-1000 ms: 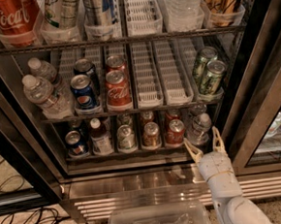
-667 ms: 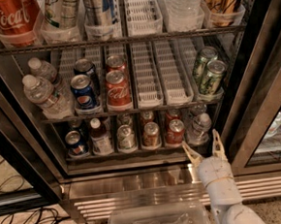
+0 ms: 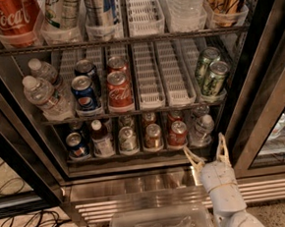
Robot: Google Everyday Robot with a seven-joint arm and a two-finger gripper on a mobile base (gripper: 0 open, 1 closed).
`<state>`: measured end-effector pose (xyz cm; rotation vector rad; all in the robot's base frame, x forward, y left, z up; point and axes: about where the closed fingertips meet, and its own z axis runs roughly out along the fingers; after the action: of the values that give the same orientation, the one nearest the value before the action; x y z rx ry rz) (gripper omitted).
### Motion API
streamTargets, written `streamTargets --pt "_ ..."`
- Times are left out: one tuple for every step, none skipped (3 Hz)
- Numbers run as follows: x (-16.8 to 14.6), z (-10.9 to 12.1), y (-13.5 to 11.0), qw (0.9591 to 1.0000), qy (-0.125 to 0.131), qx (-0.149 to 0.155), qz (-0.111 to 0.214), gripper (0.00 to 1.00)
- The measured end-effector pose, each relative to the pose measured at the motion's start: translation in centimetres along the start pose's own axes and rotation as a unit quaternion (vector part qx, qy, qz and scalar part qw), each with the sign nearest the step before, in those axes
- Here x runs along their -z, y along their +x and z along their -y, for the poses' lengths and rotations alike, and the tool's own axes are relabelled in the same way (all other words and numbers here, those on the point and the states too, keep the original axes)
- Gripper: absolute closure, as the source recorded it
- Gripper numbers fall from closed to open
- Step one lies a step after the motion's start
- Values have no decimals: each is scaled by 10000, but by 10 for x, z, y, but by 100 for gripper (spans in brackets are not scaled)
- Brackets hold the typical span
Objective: Pick water bottle from bottom shelf of fridge
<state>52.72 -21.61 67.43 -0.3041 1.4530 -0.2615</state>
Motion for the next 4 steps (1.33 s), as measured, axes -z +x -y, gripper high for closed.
streamTargets --pt "-8 5 5 9999 13 -41 -107 26" --pt "-20 12 13 9996 31 -81 -254 30" --pt "-29 19 22 9991 68 -135 -401 30" --pt "-36 21 29 9985 73 -177 -506 34"
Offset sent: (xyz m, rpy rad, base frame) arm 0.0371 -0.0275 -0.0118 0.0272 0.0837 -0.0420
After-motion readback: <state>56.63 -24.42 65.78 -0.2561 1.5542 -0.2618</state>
